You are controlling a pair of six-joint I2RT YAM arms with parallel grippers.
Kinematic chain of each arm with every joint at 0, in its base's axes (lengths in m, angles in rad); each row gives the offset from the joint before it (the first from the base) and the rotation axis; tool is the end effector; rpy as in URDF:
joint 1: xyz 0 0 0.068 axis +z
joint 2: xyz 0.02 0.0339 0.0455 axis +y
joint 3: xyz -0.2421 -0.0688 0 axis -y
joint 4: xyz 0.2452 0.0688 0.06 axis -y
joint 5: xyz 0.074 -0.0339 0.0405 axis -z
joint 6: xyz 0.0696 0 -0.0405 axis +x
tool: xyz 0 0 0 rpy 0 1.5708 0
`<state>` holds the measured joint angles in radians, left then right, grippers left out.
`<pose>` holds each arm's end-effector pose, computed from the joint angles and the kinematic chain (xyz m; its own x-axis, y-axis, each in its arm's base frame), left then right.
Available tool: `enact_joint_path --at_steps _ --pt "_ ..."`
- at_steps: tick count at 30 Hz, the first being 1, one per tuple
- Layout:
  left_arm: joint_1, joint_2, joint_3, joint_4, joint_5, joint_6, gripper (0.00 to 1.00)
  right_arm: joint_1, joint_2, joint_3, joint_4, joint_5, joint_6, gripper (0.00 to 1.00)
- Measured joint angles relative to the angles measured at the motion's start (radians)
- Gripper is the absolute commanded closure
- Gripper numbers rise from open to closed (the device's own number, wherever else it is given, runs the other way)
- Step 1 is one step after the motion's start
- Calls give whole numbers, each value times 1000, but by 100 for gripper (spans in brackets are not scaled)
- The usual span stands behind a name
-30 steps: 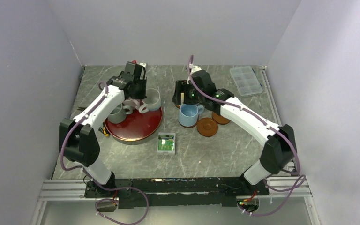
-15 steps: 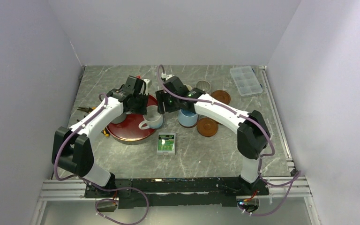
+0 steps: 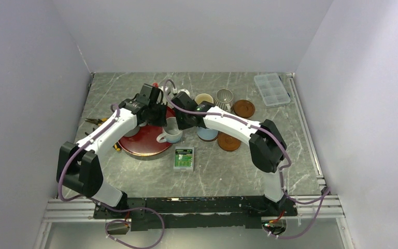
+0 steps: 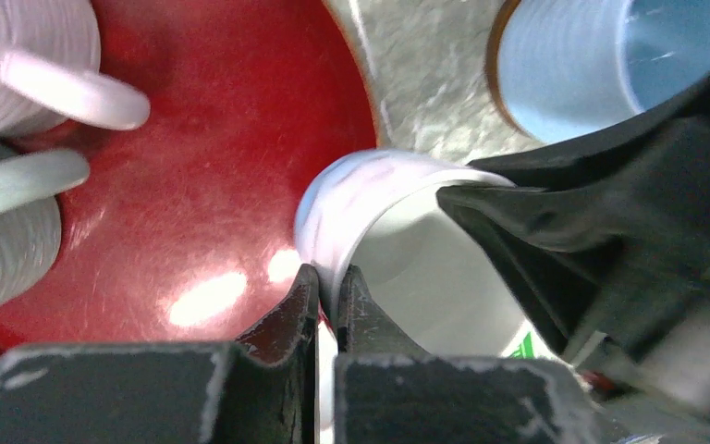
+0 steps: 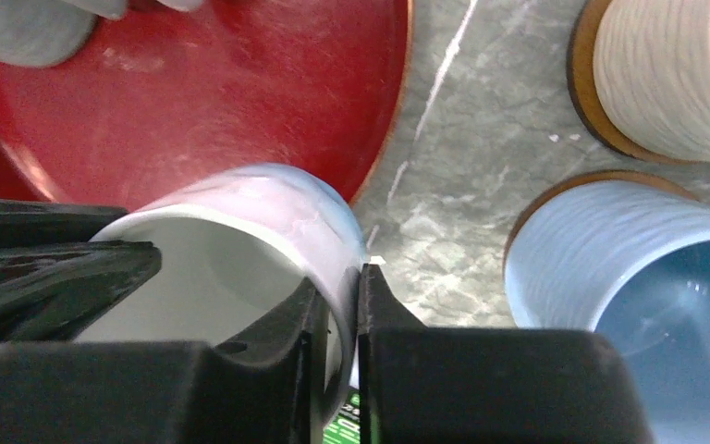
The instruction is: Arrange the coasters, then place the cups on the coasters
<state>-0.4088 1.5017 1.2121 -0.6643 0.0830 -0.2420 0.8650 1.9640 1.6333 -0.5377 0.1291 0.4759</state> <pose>0.3082 -0.1398 0.2256 -0.8321 0.1002 -0.5454 0.2480 0.9470 -0.2043 0.3030 0.3417 0.2051 -0.7612 -0.1927 -0.6193 -0.3961 0.8942 0.2086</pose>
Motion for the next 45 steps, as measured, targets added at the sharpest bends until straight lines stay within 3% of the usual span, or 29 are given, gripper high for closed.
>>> enact_joint_path --at_steps 5,7,10,13,16,20,26,30,38,45 --pt "-14 -10 0 21 0 -11 96 12 6 0 -27 57 7 100" --pt "-14 -11 0 19 -2 -10 82 14 5 0 -27 65 10 100" --pt "-13 -31 -11 35 -10 -8 53 15 -3 0 -27 74 10 100" --pt "-7 -118 -53 71 -15 -13 33 12 -21 0 -39 90 10 100" --pt "-1 -239 -86 115 -25 -8 20 8 -50 0 -60 125 5 100" --pt "-1 -353 -107 184 -32 -6 11 2 -79 33 -106 185 -9 100" --pt "24 -443 -148 234 -79 -6 7 -20 -131 146 -226 334 -64 100" --pt "101 -460 -150 238 -106 -9 7 -95 -242 153 -272 363 -108 100" --pt "154 -457 -150 237 -124 -14 7 -479 -470 31 -247 274 -229 100" --pt "154 -457 -150 236 -130 -13 7 -728 -459 -142 -175 29 -390 100"
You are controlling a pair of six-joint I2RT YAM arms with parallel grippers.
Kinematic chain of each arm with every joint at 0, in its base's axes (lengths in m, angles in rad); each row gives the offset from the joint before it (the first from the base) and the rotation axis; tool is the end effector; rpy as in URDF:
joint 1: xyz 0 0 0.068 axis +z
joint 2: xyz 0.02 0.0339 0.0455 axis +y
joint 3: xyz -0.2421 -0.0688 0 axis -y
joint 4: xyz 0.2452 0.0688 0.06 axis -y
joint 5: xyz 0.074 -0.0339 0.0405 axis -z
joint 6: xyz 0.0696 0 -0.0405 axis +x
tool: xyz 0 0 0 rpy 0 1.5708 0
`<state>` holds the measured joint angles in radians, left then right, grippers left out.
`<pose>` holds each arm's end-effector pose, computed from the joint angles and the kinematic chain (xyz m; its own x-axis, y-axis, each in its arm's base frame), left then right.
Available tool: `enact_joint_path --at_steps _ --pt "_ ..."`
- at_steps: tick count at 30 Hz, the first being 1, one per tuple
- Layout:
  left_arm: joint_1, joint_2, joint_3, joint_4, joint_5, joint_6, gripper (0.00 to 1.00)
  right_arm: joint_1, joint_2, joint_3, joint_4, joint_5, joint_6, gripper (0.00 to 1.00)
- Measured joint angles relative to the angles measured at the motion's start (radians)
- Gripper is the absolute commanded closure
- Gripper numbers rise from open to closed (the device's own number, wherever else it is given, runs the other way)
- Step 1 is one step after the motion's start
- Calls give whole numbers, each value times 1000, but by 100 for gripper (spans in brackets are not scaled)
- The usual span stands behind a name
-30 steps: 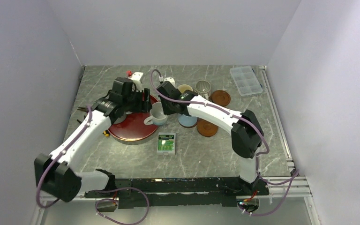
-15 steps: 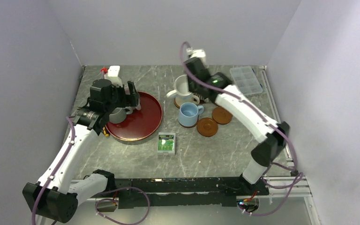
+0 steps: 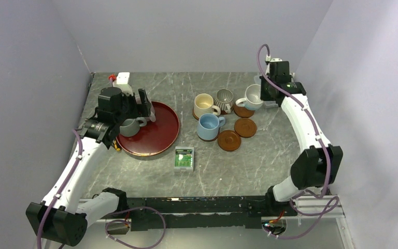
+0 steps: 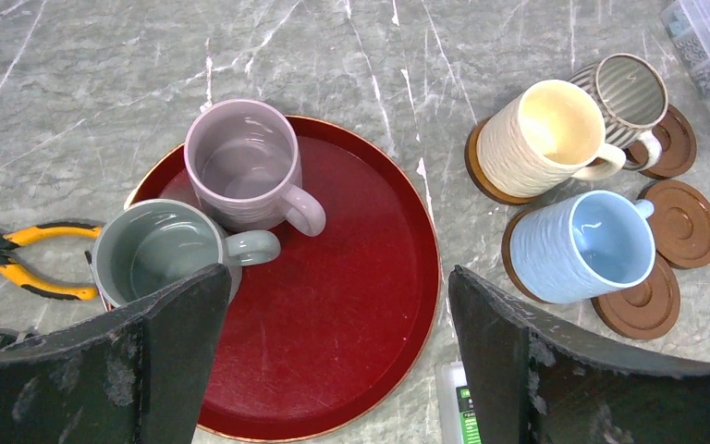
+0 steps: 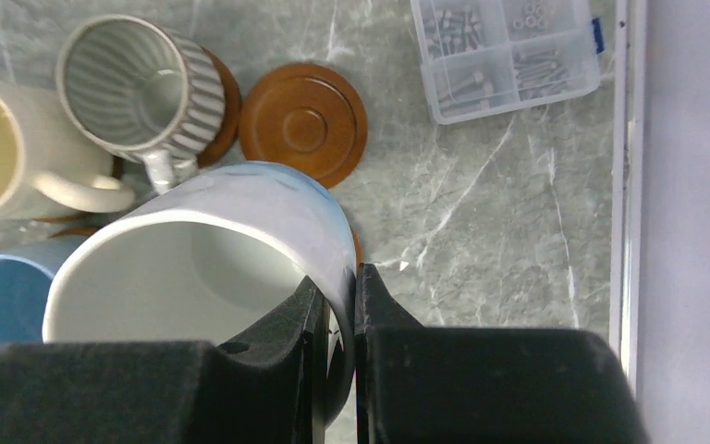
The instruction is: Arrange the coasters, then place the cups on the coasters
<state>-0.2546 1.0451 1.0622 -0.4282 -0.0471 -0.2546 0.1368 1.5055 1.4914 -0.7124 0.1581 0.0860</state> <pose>0.2662 -0.0659 0.3297 -0.4271 -0.1488 -0.8919 0.1056 0.9714 -0.2127 0.3551 0.0378 0.3168 -0.6572 -0.0048 -0.7537 0.0385 0.9985 -0.0400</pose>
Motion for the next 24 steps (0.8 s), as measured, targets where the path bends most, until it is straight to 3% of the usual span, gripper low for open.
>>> enact_joint_path --at_steps 9,16,24 --pt "0 18 0 0 1 2 8 -125 117 -51 142 -236 -182 100" --pt "0 29 0 0 5 2 8 -128 313 47 152 -312 -301 100" --pt "0 41 0 -2 8 1 8 -130 409 80 122 -351 -354 100"
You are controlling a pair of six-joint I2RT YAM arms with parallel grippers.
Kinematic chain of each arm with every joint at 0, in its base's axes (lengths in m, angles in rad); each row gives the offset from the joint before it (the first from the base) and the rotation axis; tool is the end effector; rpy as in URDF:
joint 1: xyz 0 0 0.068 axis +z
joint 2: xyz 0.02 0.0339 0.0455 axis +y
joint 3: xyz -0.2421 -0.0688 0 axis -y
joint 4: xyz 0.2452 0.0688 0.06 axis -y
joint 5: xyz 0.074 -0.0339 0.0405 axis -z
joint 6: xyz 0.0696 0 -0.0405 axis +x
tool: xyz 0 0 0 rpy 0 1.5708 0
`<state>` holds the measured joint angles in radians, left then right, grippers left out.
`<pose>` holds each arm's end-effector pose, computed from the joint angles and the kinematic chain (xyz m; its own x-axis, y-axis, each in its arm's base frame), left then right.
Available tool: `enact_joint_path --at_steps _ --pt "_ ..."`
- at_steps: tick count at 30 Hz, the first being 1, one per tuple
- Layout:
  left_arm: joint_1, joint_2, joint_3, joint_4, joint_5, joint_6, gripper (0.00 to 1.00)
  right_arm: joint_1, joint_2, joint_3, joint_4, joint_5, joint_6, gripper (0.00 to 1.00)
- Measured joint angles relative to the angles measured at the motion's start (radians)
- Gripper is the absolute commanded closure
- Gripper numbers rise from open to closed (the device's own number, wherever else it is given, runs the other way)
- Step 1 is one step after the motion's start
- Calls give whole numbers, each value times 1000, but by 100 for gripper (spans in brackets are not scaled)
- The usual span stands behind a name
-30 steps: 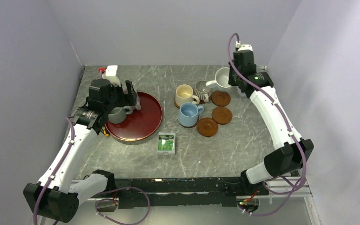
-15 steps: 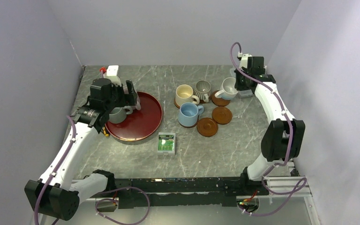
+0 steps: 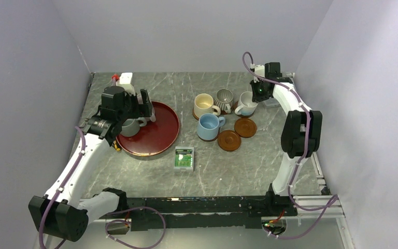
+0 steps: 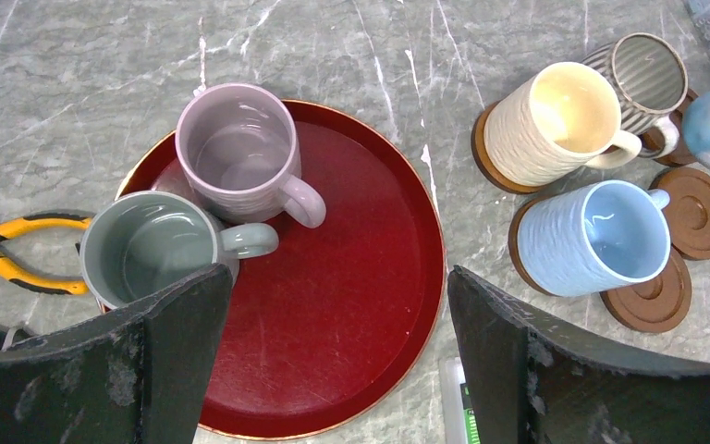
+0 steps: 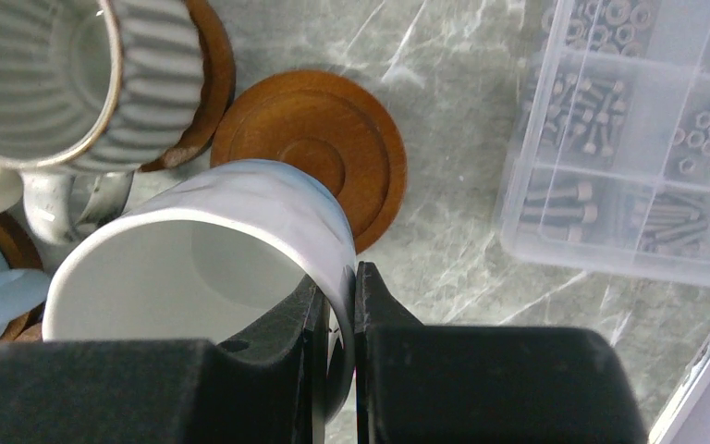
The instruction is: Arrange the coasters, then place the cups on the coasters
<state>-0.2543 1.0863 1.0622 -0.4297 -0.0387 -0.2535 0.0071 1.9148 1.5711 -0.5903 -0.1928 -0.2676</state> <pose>0.2744 -0.0685 0.3189 -0.4653 -0.1380 -0.8743 0.1044 0.9723 -0.2090 0.4372 0.0164 0.2009 -0.7434 -0.2648 -0.6142 -0.3292 0.9442 -0.0087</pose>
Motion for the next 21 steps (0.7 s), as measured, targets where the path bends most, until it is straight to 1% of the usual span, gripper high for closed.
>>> enact_joint_path --at_steps 8,21 --pt "0 7 0 0 8 0 8 0 109 104 -9 6 -2 100" --pt "0 11 0 -1 8 0 8 0 179 169 -40 10 -2 100"
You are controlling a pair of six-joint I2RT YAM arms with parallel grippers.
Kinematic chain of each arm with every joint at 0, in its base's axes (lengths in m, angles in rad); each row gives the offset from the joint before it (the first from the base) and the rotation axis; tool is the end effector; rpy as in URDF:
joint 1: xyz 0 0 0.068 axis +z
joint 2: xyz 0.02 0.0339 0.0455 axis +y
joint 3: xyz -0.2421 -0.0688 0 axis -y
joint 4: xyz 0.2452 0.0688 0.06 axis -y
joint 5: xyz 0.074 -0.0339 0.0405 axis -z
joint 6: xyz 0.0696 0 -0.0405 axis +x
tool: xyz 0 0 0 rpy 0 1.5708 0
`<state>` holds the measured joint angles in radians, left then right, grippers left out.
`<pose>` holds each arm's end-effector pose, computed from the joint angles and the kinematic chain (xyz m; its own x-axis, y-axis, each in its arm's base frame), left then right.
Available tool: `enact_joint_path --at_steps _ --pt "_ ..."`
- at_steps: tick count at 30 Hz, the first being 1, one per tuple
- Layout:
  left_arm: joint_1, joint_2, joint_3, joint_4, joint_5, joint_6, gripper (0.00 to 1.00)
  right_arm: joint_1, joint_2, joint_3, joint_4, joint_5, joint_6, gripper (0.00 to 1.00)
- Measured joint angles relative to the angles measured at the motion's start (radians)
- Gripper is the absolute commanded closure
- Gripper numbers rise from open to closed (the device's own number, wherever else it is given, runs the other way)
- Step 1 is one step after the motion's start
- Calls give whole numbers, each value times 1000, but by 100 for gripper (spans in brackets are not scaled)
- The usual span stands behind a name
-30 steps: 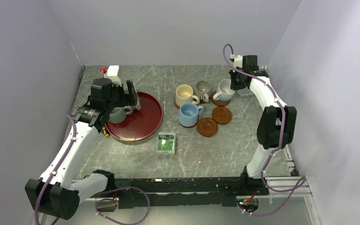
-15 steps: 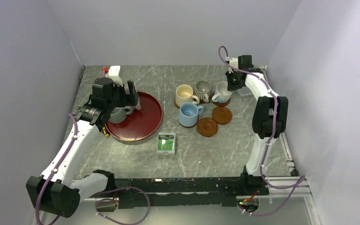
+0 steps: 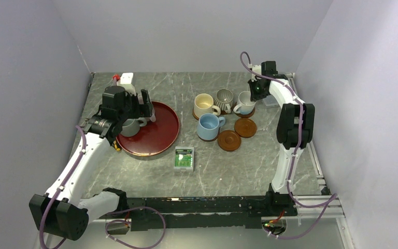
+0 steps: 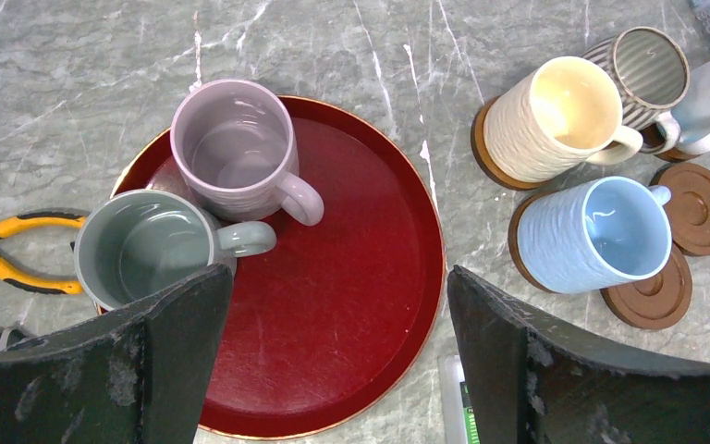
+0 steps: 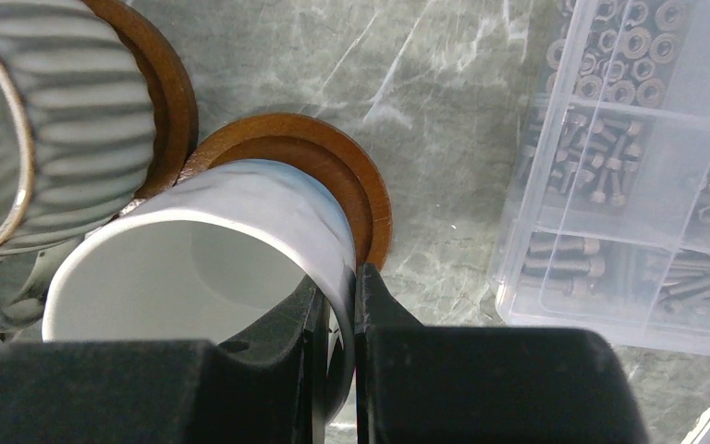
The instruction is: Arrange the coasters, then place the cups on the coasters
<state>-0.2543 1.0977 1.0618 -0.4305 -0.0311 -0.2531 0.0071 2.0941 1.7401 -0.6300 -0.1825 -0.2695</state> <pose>0.2765 -0.0696 0.3156 -0.4776 -0.1345 -0.8682 0.1084 0.9716 -0.2101 0.4706 0.0160 0.1759 -0.7740 -0.2673 -0.5739 -0.3253 0.9456 -0.0017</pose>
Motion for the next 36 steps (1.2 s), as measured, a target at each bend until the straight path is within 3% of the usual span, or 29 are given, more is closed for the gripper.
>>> enact_joint_path --at_steps 24,31,36 --pt "0 12 0 0 0 0 9 0 55 50 -16 9 4 100" --pt "0 13 0 0 0 1 9 0 62 62 -24 19 9 65" --pt "0 13 0 0 0 1 10 0 63 64 -23 25 12 49"
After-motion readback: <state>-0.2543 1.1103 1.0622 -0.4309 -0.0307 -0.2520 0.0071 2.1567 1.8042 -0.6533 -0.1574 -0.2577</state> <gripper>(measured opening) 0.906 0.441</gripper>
